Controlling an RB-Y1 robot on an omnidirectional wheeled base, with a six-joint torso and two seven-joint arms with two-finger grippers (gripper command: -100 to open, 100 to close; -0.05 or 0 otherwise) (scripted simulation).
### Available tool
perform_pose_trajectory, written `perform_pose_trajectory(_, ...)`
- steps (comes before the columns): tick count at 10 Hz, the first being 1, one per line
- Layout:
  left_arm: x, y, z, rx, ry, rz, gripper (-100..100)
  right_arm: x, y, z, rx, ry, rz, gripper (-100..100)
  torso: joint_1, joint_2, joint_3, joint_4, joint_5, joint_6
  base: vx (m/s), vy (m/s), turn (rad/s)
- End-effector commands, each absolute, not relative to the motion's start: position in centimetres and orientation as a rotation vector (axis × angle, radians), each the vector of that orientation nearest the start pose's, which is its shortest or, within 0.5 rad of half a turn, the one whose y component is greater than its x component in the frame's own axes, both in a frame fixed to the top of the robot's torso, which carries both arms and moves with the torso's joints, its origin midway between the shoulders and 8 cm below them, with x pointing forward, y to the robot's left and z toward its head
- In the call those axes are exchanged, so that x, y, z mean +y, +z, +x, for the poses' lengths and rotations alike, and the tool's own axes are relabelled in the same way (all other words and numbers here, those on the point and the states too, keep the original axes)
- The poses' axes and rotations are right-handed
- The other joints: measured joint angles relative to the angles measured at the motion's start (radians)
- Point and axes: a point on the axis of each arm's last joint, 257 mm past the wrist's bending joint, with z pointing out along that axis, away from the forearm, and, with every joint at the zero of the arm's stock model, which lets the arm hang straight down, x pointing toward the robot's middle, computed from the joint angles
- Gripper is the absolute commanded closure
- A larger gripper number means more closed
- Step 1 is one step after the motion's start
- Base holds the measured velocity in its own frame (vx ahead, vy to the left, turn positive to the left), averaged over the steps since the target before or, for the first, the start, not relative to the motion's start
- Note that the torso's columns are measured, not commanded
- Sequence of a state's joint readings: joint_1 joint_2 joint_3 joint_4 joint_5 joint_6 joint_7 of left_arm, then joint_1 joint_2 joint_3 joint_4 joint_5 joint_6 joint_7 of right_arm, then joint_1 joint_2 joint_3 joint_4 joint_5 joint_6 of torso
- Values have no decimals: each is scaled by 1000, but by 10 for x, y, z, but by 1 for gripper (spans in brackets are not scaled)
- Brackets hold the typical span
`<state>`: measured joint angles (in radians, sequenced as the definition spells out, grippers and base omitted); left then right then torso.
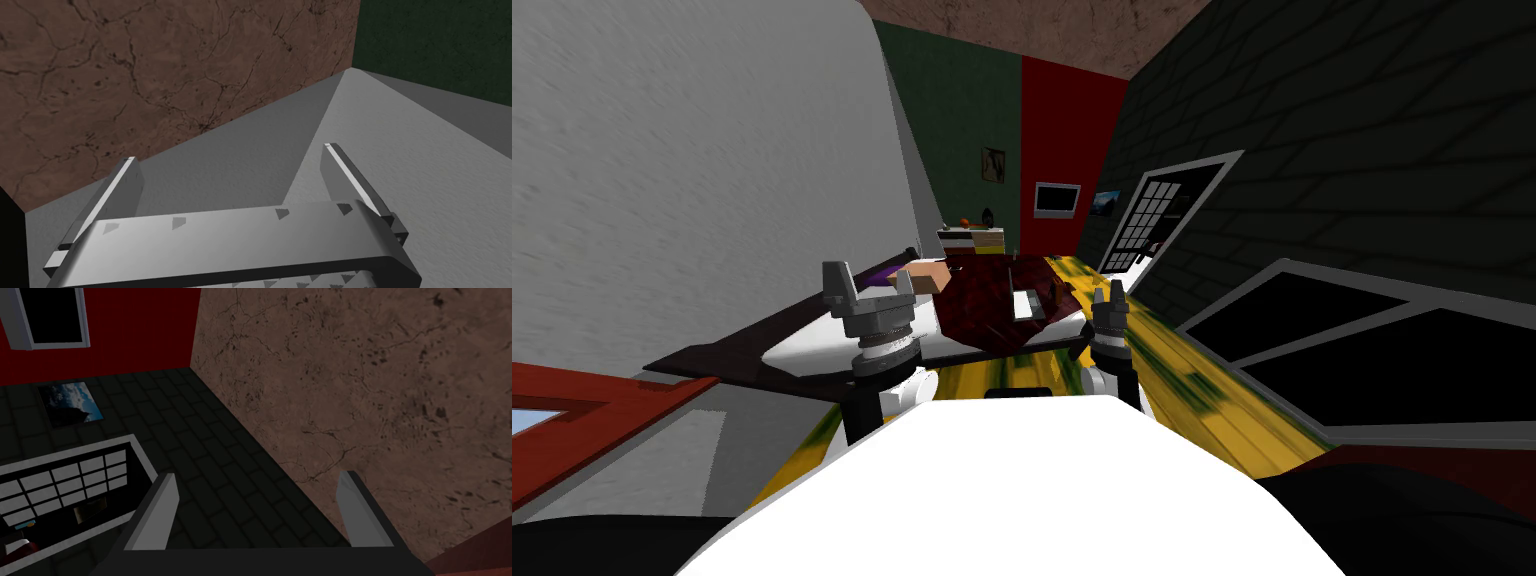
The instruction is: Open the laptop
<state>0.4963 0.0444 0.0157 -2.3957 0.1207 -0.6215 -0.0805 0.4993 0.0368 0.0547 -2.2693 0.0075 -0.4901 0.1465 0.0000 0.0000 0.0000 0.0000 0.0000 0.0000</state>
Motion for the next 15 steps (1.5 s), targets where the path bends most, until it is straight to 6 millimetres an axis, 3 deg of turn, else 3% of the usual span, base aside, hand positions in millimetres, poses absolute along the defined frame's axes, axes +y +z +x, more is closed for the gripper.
perform_pose_trajectory(1, 283, 95, 291, 423, -1340, -479, 0, -265, 18, 350, 638, 1212, 646, 0, 0, 40, -82, 41, 0, 0, 0, 0, 0)
perform_pose_trajectory(9, 283, 95, 291, 423, -1340, -479, 0, -265, 19, 350, 638, 1212, 645, 0, 0, 618, -1234, 617, 0, 0, 0, 0, 0)
perform_pose_trajectory(10, 283, 95, 291, 423, -1340, -479, 0, -262, 14, 352, 682, 1199, 621, -100, 0, 691, -1382, 691, 0, 0, 7, 14, 27)
perform_pose_trajectory(12, 283, 95, 292, 423, -1340, -480, 0, -260, 4, 356, 758, 1165, 585, -100, 1, 734, -1471, 734, 0, 0, 7, 41, 40)
perform_pose_trajectory(15, 283, 95, 292, 423, -1340, -480, 0, -262, -18, 364, 892, 1077, 537, -100, 2, 738, -1476, 738, 1, 0, 5, 86, 67)
